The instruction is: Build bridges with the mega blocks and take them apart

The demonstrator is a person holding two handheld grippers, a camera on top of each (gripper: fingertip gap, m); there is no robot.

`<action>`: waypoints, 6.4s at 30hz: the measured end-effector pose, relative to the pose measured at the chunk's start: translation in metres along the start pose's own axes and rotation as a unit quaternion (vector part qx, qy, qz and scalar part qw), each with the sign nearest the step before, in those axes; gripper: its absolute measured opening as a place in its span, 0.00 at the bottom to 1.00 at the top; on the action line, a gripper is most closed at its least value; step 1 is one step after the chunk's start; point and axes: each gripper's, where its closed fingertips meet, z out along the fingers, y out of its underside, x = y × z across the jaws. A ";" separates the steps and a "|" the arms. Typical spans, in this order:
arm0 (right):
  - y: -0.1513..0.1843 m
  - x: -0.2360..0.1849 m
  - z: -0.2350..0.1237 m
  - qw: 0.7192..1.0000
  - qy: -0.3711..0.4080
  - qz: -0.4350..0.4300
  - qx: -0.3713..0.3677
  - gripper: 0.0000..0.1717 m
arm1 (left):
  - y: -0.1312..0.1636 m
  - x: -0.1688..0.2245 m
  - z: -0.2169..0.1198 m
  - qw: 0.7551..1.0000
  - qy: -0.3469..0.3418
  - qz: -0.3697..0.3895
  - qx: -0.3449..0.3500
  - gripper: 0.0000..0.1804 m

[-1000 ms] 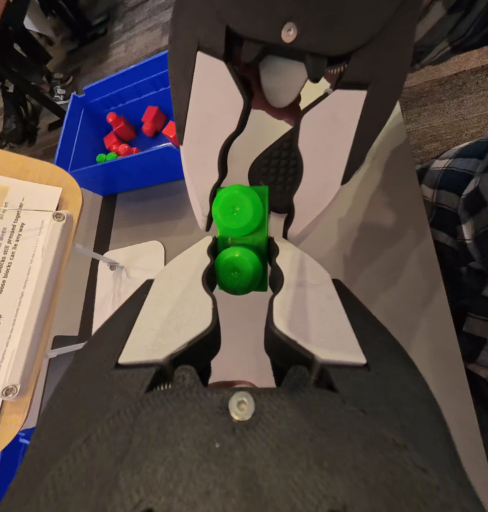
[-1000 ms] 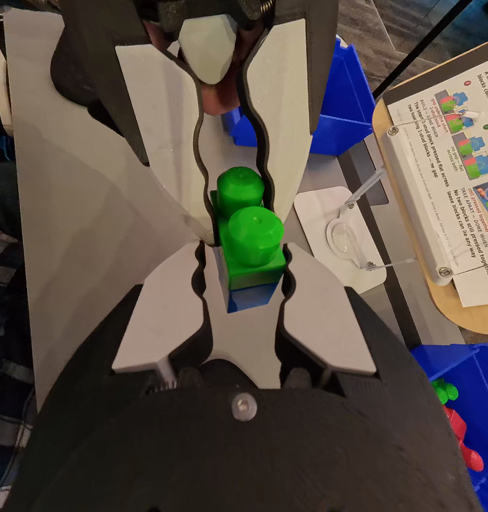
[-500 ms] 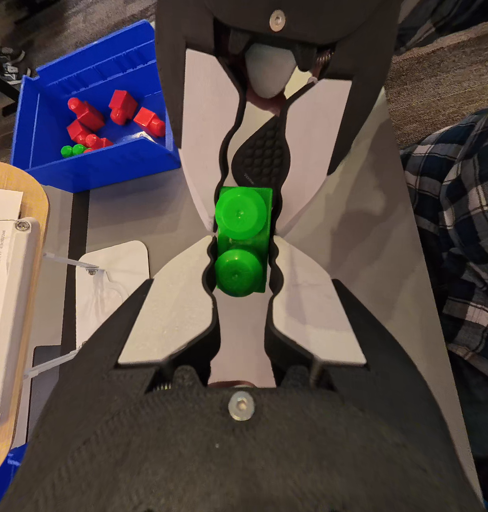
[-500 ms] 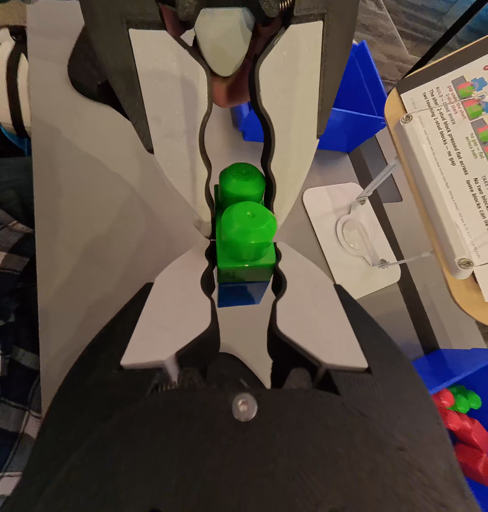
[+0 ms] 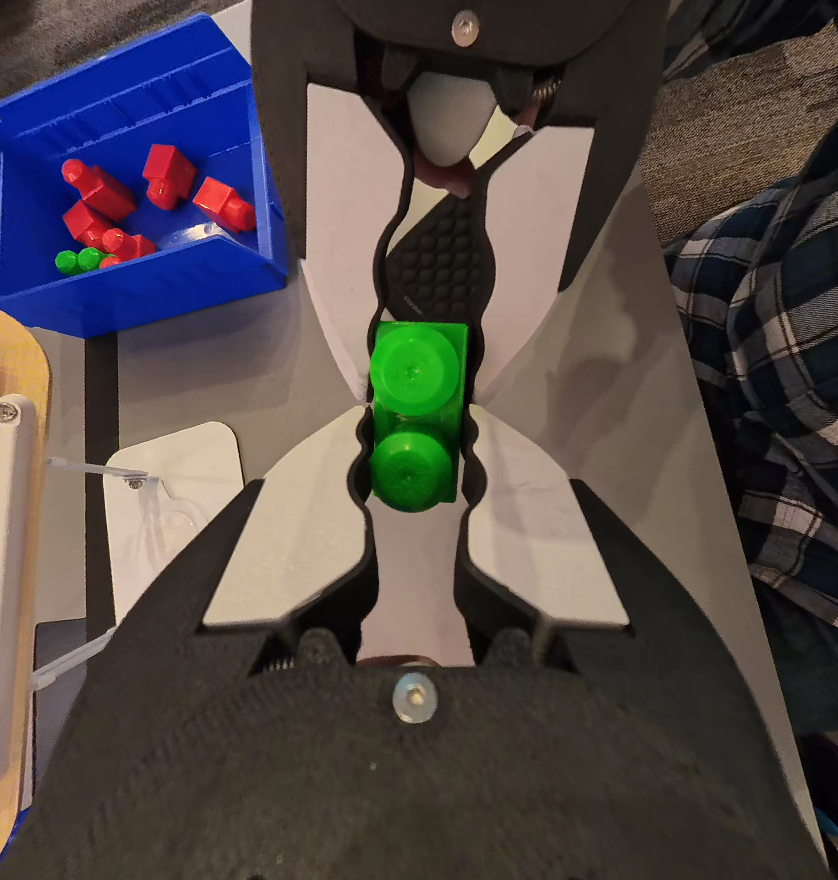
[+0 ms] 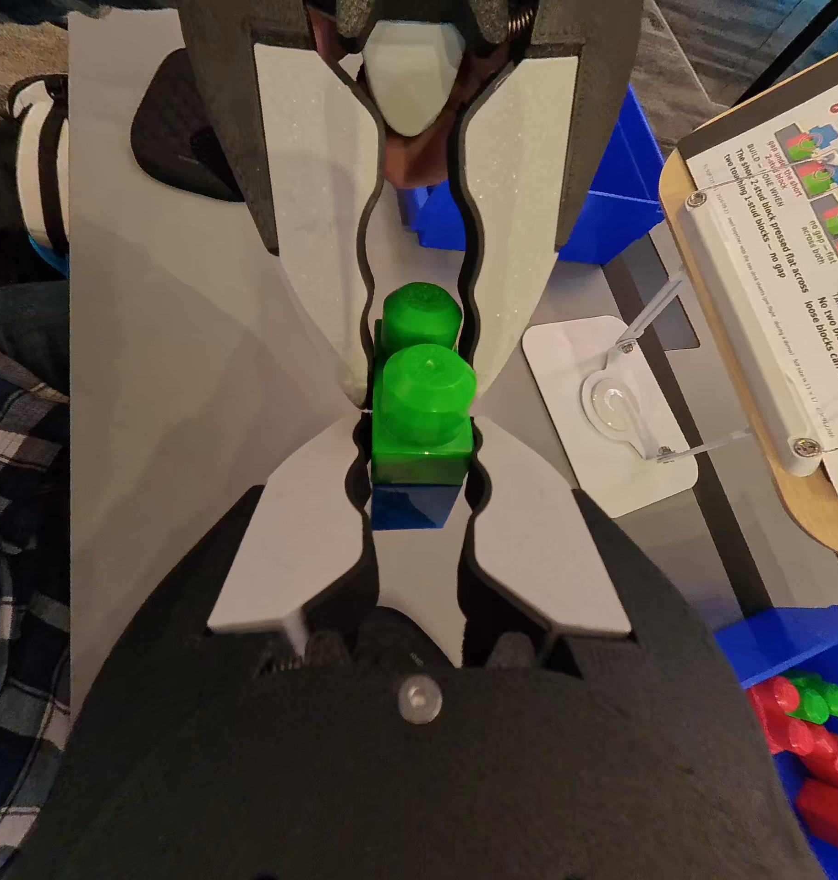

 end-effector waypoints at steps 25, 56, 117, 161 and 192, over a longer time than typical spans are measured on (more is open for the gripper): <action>-0.043 0.078 -0.064 0.765 -0.163 0.437 0.444 0.22 | -0.047 -0.068 -0.039 0.855 -0.478 0.096 0.176 0.54; -0.050 0.056 -0.062 0.732 -0.233 0.448 0.457 0.21 | -0.064 -0.045 -0.034 0.890 -0.353 0.151 0.245 0.53; 0.009 0.067 -0.067 0.910 -0.256 0.295 0.141 0.38 | -0.049 -0.017 -0.030 0.930 -0.257 0.139 0.224 0.49; -0.062 -0.046 -0.052 0.830 -0.483 0.230 0.160 0.24 | -0.070 0.012 -0.014 0.929 -0.201 0.237 0.201 0.50; -0.061 -0.038 -0.056 0.828 -0.470 0.243 0.187 0.22 | -0.074 0.011 -0.020 0.926 -0.211 0.228 0.216 0.49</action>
